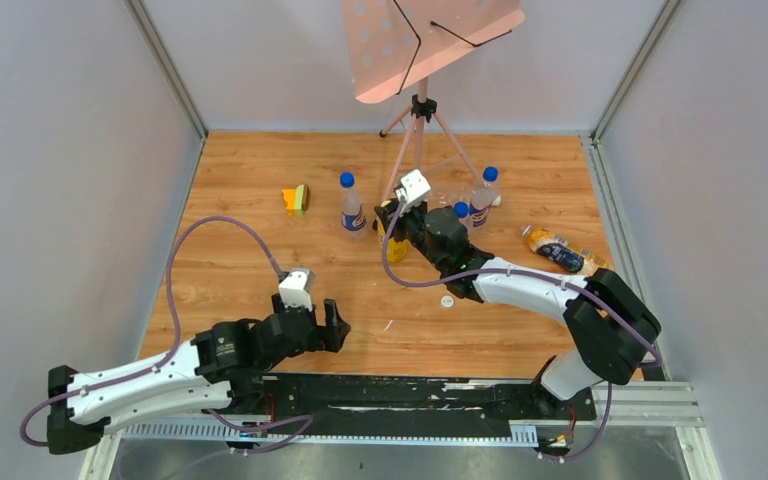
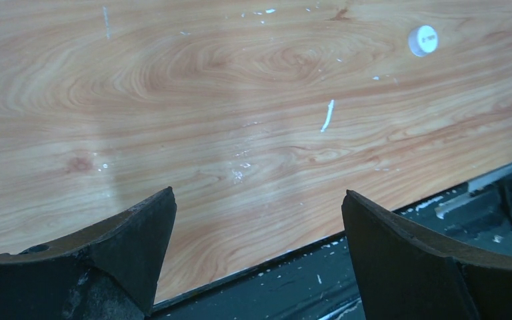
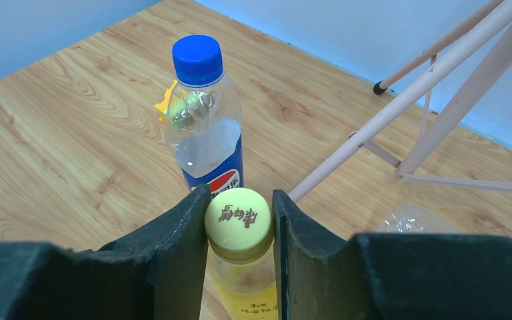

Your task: Screw on the bottle caps

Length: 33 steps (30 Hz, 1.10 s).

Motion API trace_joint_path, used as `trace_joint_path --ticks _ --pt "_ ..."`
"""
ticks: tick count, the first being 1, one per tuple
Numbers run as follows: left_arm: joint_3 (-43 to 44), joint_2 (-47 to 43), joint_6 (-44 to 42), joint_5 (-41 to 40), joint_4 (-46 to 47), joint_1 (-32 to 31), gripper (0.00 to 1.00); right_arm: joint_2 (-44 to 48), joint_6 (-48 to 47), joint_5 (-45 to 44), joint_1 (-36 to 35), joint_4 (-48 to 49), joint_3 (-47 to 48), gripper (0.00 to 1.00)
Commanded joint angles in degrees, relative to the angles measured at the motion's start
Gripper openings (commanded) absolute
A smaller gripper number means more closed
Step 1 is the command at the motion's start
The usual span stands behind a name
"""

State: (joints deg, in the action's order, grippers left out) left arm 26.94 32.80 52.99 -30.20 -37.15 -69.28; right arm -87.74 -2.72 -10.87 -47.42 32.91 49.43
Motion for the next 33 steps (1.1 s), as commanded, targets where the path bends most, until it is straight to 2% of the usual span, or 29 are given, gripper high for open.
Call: trace_joint_path --ticks 1,3,9,13,21,23,25,29,33 --pt "-2.67 -5.50 2.81 2.27 4.53 -0.07 1.00 -0.75 2.07 0.00 0.31 2.16 -0.64 0.14" --pt "-2.79 -5.21 3.34 2.28 4.42 -0.07 1.00 -0.68 2.11 0.30 0.31 1.81 -0.57 0.19" --pt "-0.83 0.76 3.25 2.61 5.05 -0.14 1.00 0.14 1.94 0.92 0.31 -1.16 0.58 0.46" --pt "0.09 2.90 3.83 2.51 4.46 0.01 1.00 1.56 2.23 1.53 0.35 -5.19 2.59 0.59" --pt "-2.02 -2.14 5.18 2.39 3.80 -0.04 1.00 5.52 2.39 2.42 0.26 -7.64 3.71 0.74" --pt "-2.87 -4.31 6.04 2.40 3.34 0.00 1.00 7.08 2.37 3.19 0.30 -8.76 4.18 0.83" --pt "-3.59 -6.38 6.74 2.41 3.09 -0.06 1.00 8.79 2.23 3.52 0.27 -10.48 4.88 0.97" --pt "-5.24 -9.90 6.76 4.58 5.54 -0.04 1.00 12.84 1.13 1.62 0.31 -15.23 7.08 1.00" --pt "-6.04 -11.01 6.38 5.22 6.64 -0.04 1.00 16.48 0.44 -6.22 0.66 -24.07 10.67 1.00"
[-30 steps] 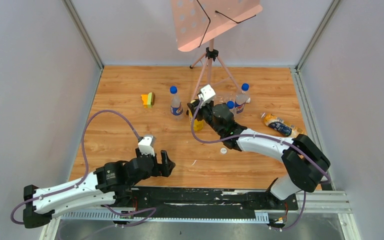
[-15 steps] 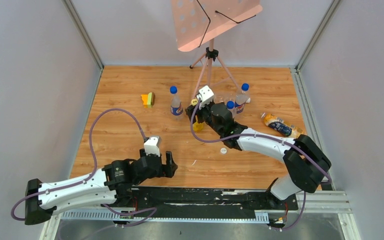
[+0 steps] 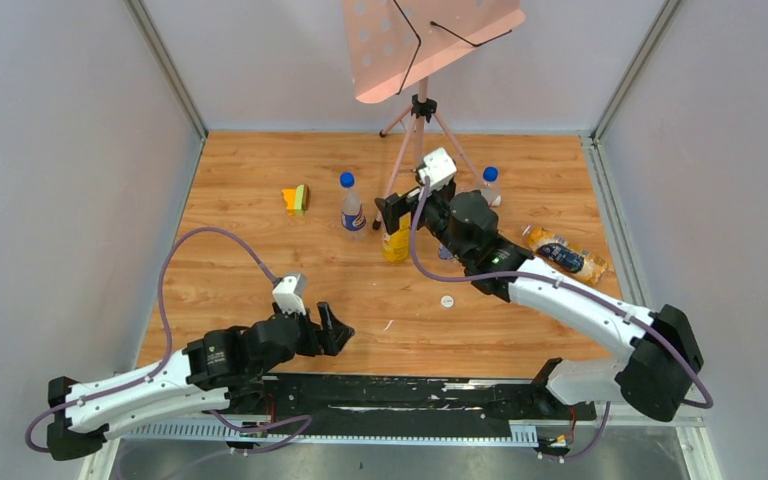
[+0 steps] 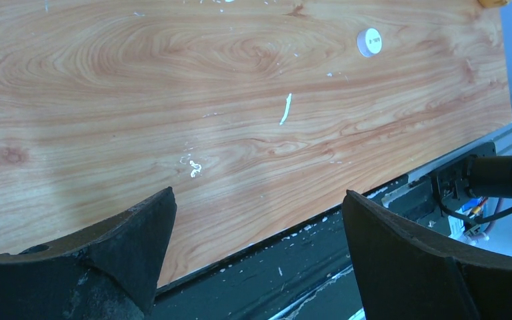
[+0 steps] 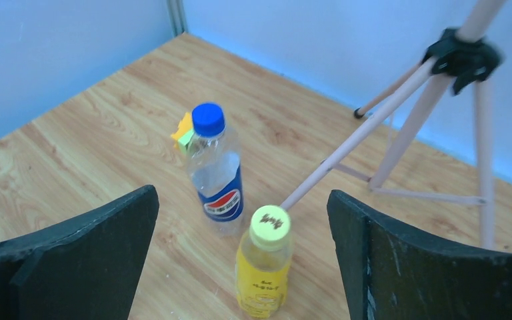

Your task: Screw on the bottle caps

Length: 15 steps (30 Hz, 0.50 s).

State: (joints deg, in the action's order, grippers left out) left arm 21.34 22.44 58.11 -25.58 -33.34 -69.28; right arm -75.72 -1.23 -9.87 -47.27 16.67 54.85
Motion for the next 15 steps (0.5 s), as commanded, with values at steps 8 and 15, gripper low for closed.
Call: trace_joint_path --ticks 8,15 --pt "-0.51 -1.06 0.92 1.09 3.35 -0.07 1.00 13.69 3.01 -8.04 12.63 -28.71 7.75 1.00" --pt "-1.04 -3.41 -1.37 1.39 4.33 -0.07 1.00 18.09 1.53 -8.58 30.37 -36.00 5.95 1.00"
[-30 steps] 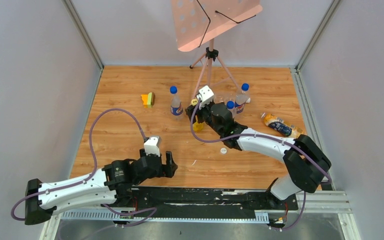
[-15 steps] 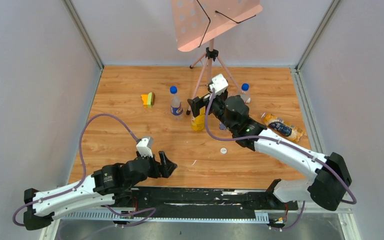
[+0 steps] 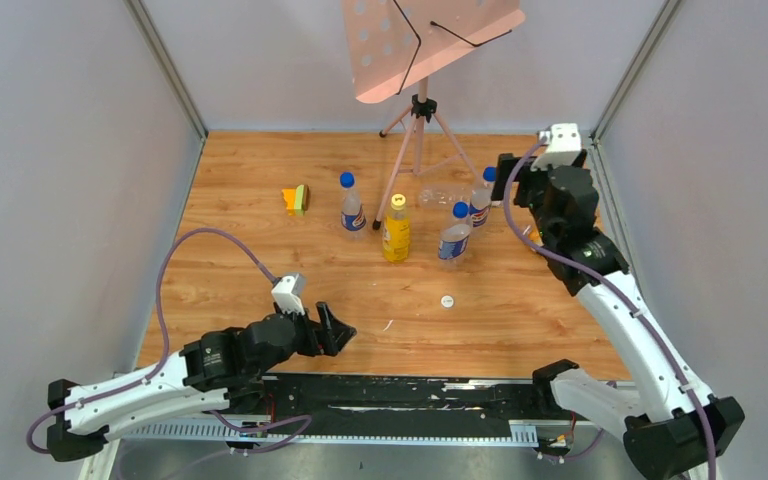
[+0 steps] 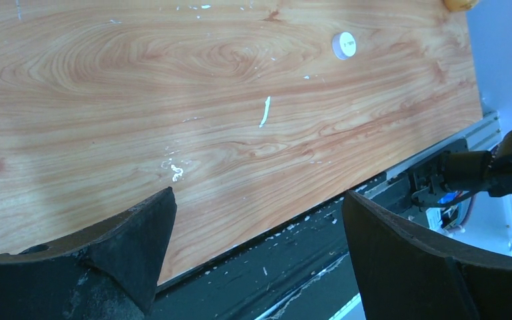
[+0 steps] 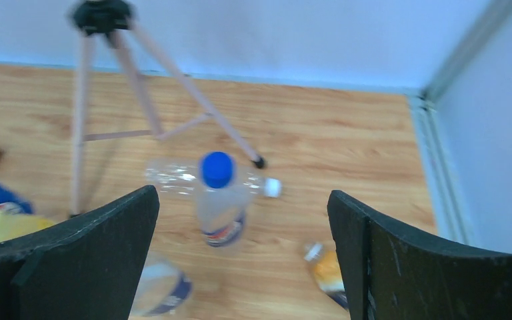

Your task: Screw on the bottle caps

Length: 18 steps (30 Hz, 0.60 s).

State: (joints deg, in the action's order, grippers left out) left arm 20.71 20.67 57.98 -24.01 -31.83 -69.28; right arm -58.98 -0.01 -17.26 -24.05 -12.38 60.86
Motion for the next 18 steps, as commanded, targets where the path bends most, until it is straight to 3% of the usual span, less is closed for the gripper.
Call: trace_joint_path --ticks 1,6,10,18 --pt "-0.85 -2.88 -1.58 -0.30 2.91 -0.07 1.00 1.14 -1.02 -1.16 9.66 -7.25 -0.61 1.00" --pt "-2.96 -12.87 -1.13 -2.09 -0.60 -0.02 1.00 -3.60 -0.34 3.43 21.45 -5.84 -3.05 1.00" --pt "-3.59 -19.01 -4.37 -1.53 -1.94 -0.02 1.00 -9.52 -8.01 4.90 23.52 -5.75 -2.99 1.00" --pt "0.46 -14.37 -10.38 -5.25 -3.74 0.01 1.00 -13.99 -22.39 20.77 29.89 -8.07 -6.63 1.00"
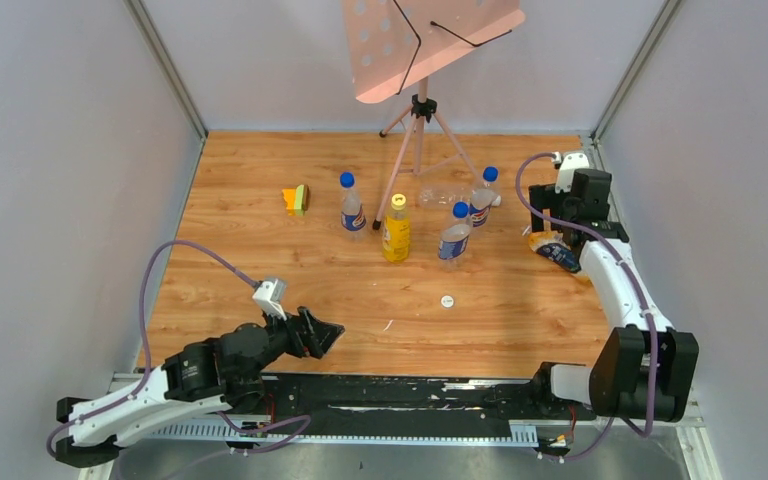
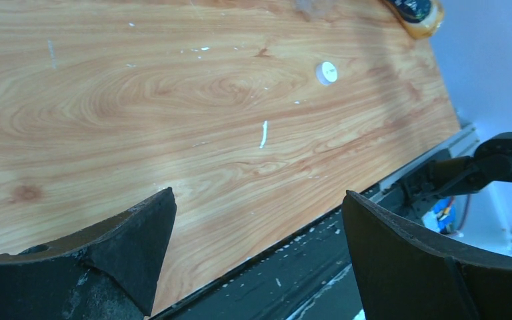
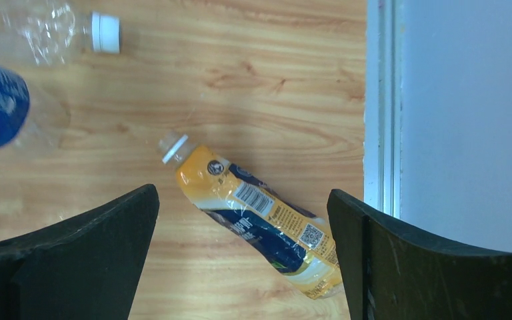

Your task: Screw on the bottle caps

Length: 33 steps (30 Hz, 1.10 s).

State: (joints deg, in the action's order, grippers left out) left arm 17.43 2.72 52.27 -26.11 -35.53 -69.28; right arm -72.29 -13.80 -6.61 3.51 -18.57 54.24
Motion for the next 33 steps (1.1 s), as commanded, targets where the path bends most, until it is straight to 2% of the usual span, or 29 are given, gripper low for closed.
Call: trace_joint_path --ticks 1,8,13,21,24,30,33 --pt "4.09 4.43 -5.23 -3.24 0.22 -0.05 1.00 -1.34 -10.27 11.07 2.80 -2.47 -0.20 1.00" --pt "6.13 12.14 -10.30 -1.79 3.10 0.02 1.00 -8.31 -20.57 17.25 6.34 -6.02 0.02 0.97" --pt "5.86 13.01 -11.44 -1.21 4.52 0.02 1.00 -14.62 -22.65 20.39 7.33 -9.32 3.16 0.93" --pt "5.62 14.39 -12.15 -1.64 5.36 0.02 1.00 -23.33 -22.15 21.25 7.35 -10.24 6.91 0.75" --pt "5.87 15.80 -12.59 -1.43 6.09 -0.09 1.00 -25.14 -21.68 22.01 7.39 -10.19 7.65 0.71" --pt "6.41 17.95 -14.08 -0.80 7.77 0.02 1.00 -25.87 -20.65 22.42 7.43 -9.65 7.96 0.59" --pt "6.88 18.32 -13.55 -3.36 7.45 0.00 1.00 -24.44 -19.07 22.38 7.80 -8.49 8.10 0.52"
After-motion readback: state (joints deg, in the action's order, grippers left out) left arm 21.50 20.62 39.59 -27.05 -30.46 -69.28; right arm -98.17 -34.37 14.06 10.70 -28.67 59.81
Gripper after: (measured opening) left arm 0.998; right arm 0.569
